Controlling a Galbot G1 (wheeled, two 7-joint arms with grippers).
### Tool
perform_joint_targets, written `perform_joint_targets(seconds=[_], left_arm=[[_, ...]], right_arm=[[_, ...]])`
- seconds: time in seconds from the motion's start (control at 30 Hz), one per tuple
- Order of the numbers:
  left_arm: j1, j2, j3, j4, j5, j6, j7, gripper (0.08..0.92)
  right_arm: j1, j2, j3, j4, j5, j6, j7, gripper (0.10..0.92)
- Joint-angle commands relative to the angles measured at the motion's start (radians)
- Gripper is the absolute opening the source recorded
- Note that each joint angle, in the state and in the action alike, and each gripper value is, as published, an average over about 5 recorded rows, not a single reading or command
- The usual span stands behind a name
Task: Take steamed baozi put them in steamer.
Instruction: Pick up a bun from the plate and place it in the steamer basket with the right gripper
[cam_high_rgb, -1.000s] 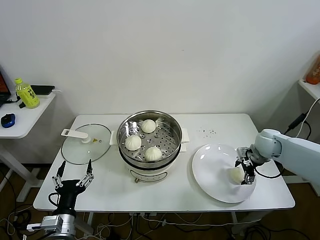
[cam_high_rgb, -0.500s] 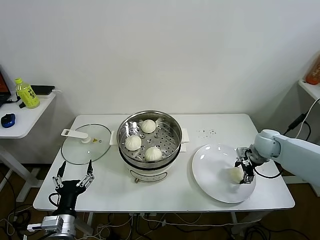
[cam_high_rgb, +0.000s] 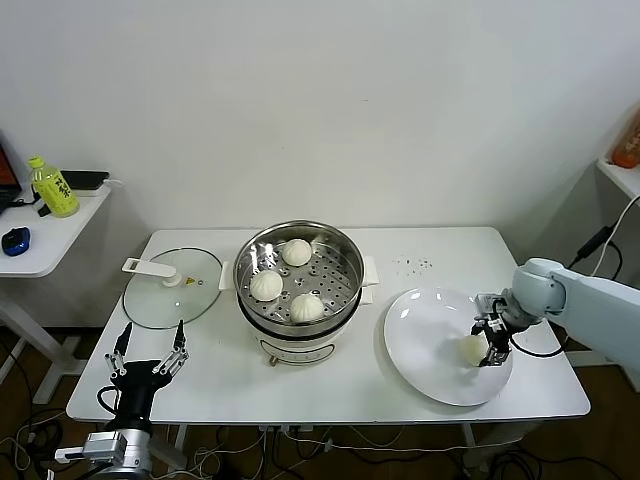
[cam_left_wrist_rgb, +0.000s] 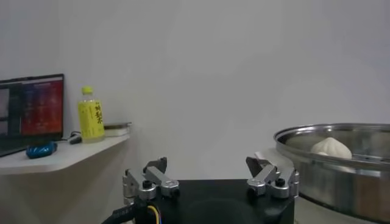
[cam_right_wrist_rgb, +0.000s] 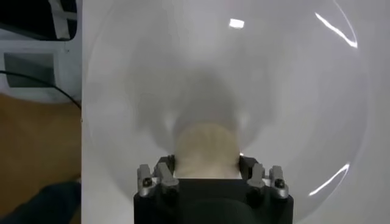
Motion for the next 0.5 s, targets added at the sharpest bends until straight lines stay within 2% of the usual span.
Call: perform_joint_targets(seconds=[0.03,0.27,0.5], left_arm=[[0.002,0.0,0.0,-0.001,0.001,0.0,0.0,0.823],[0.004,0.0,0.001,-0.001,0.003,-0.003,0.0,0.823],[0.003,0.001,0.003,-0.001,0.015,-0.003,0.001,0.823]], right_arm=[[0.19,-0.003,-0.112,0.043,0.066,-0.002,-0.009,0.672],[0.49,0.036,-0.297,0.096,0.215,-0.004,-0.019,0.67],[0.768,0.144,-0.477,0.117,0.393,0.002,-0.024,0.67]])
